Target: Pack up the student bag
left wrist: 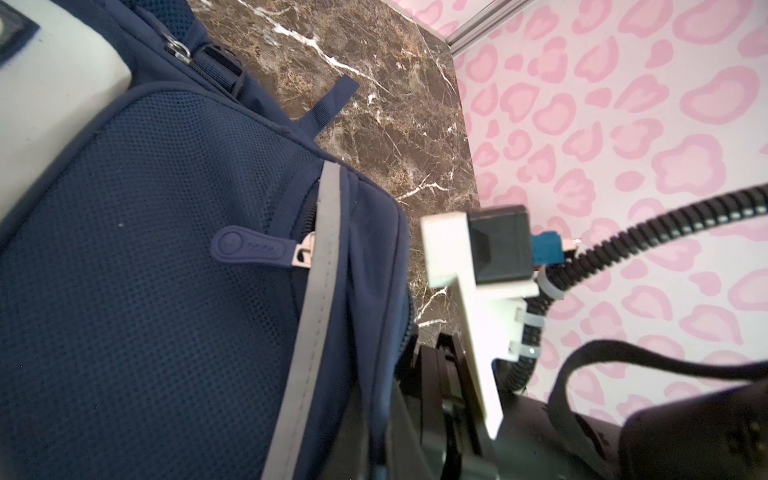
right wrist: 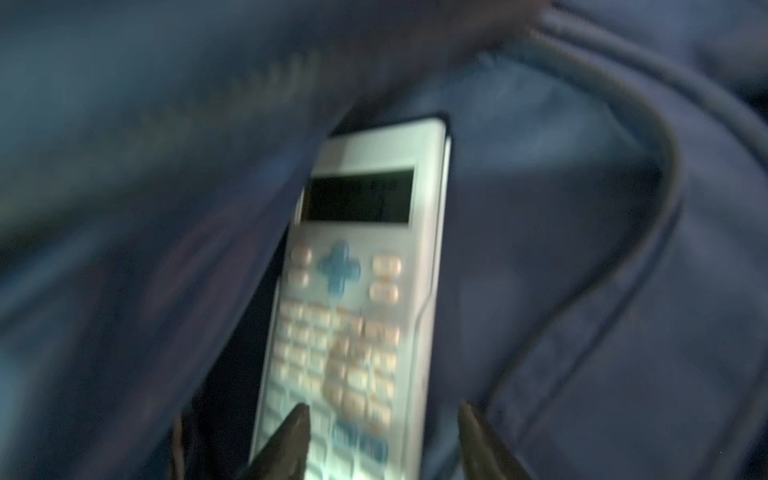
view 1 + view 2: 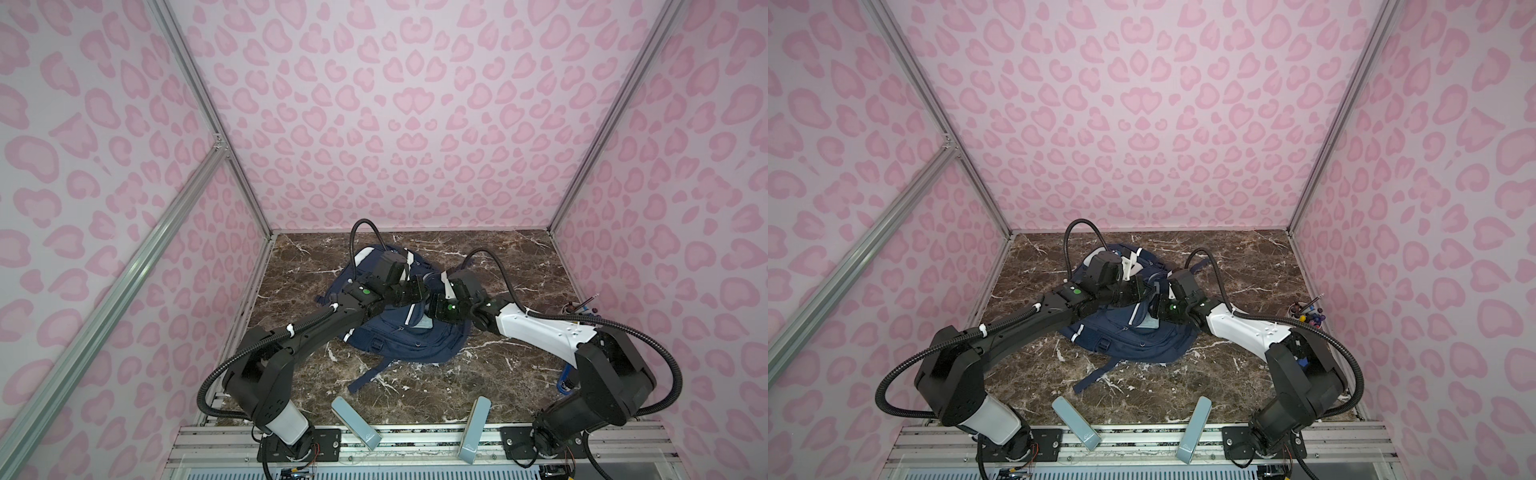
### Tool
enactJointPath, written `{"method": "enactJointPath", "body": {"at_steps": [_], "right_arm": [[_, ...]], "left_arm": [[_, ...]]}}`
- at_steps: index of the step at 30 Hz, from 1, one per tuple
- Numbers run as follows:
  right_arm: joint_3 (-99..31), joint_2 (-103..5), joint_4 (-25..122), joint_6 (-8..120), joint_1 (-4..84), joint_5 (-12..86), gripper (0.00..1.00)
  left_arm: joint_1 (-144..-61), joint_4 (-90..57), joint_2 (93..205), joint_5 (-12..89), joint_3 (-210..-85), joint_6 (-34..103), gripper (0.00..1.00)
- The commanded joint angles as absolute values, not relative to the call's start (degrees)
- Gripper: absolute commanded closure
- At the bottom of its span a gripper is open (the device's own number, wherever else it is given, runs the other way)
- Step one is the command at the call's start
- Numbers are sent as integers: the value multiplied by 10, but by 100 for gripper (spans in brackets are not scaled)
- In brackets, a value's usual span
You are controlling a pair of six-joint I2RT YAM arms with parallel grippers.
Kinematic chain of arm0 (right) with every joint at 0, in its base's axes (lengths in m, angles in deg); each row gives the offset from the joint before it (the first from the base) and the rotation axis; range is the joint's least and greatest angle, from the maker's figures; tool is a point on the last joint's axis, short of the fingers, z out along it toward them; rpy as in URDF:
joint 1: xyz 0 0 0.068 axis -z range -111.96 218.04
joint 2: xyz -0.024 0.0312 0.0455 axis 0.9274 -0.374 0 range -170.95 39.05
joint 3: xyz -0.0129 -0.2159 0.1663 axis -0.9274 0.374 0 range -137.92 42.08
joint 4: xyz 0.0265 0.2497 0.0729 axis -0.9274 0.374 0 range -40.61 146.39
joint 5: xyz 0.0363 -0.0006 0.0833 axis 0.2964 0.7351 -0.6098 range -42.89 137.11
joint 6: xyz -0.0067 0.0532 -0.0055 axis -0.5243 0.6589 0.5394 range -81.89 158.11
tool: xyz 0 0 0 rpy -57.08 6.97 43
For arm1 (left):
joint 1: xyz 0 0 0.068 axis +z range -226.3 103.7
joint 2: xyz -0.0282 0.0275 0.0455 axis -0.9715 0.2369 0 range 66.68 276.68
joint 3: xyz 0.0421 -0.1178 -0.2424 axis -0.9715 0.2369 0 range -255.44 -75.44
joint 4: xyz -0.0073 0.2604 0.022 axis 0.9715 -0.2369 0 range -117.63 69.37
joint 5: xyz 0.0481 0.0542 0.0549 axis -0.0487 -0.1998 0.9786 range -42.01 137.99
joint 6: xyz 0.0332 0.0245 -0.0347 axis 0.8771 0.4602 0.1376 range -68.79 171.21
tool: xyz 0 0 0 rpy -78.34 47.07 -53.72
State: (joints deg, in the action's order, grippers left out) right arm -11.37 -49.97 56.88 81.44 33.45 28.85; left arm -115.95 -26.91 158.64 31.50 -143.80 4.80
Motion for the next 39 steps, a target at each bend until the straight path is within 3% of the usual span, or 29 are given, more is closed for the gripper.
{"method": "enactJointPath", "body": {"at_steps": [1,8,10,14,19,21,25,31,36,39], "right_arm": [[-93,-497,561,801,334,274,50],[-122,-540,468,820,310,238,69],[-127,-553,436,833,303,230,70],[-140,-564,452,833,299,238,70],[-80,-480,510,806,300,305,62],[-53,-445,539,790,301,317,60],[-9,-403,564,782,317,308,59],[33,-326,604,768,299,346,57],[30,-298,612,756,251,365,58],[13,-295,620,765,174,449,54]], "left_arm": [[-1159,-226,1584,303,-1447,48,97],[-1162,-235,1582,312,-1448,50,97],[-1164,-237,1582,314,-1448,50,97],[-1167,-239,1586,317,-1450,53,96],[-1169,-268,1601,349,-1461,86,80],[-1171,-257,1607,344,-1459,89,76],[-1178,-254,1625,338,-1465,90,54],[-1189,-266,1628,348,-1471,96,37],[-1186,-309,1579,397,-1456,115,36],[-1171,-340,1516,435,-1410,122,37]]}}
